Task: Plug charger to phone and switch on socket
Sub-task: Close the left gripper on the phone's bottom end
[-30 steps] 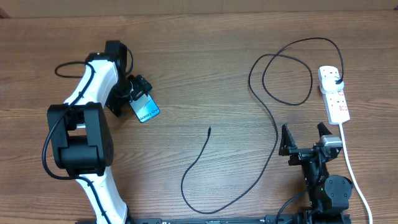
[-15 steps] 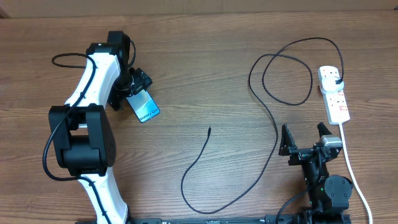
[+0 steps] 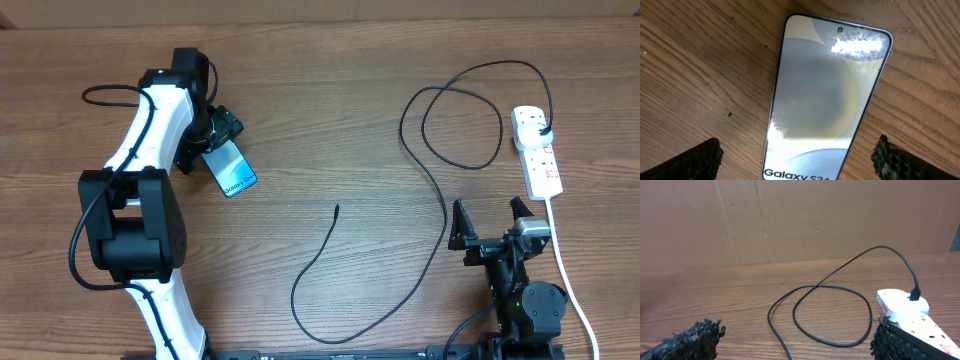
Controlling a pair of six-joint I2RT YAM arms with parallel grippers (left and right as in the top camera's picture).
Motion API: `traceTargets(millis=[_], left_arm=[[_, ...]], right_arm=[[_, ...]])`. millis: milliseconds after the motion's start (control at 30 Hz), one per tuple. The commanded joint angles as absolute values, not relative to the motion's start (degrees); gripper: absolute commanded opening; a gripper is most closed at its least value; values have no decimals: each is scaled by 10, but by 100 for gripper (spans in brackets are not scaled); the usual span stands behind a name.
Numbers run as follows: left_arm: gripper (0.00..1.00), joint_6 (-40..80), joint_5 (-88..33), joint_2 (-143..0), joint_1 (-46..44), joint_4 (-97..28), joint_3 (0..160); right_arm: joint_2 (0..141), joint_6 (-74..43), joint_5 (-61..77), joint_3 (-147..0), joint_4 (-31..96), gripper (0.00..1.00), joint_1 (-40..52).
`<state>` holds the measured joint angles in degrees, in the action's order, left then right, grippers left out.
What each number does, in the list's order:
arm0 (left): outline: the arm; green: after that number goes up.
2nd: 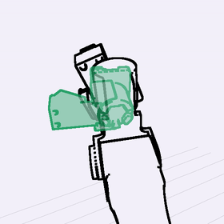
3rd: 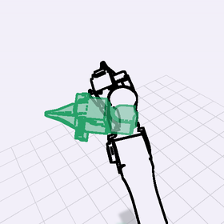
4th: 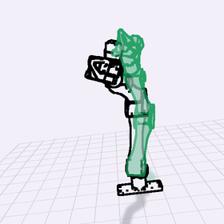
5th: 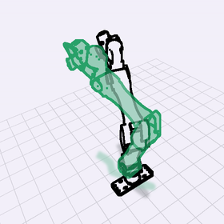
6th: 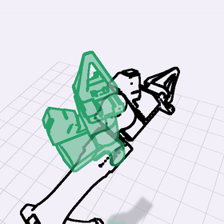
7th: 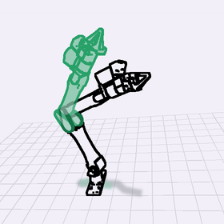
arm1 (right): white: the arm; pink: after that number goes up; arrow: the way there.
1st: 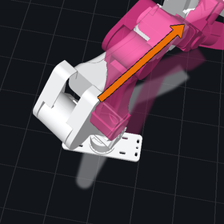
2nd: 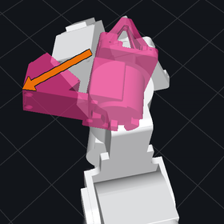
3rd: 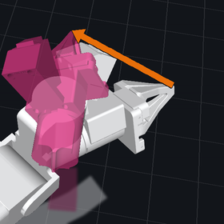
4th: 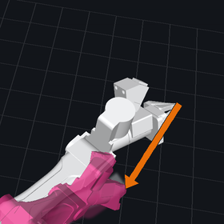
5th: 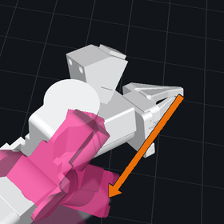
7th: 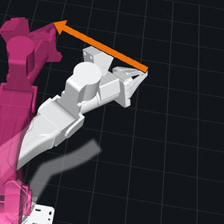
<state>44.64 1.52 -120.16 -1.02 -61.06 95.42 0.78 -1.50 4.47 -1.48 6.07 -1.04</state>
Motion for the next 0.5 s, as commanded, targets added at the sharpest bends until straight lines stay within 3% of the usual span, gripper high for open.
traceTargets(millis=[0,467], left_arm=[[100,455,11,-1211,-25,-605,957],[100,448,-39,-1259,-12,-583,962]], right_arm=[[2,-16,41,-11,59,100,-10],[2,-16,41,-11,59,100,-10]])
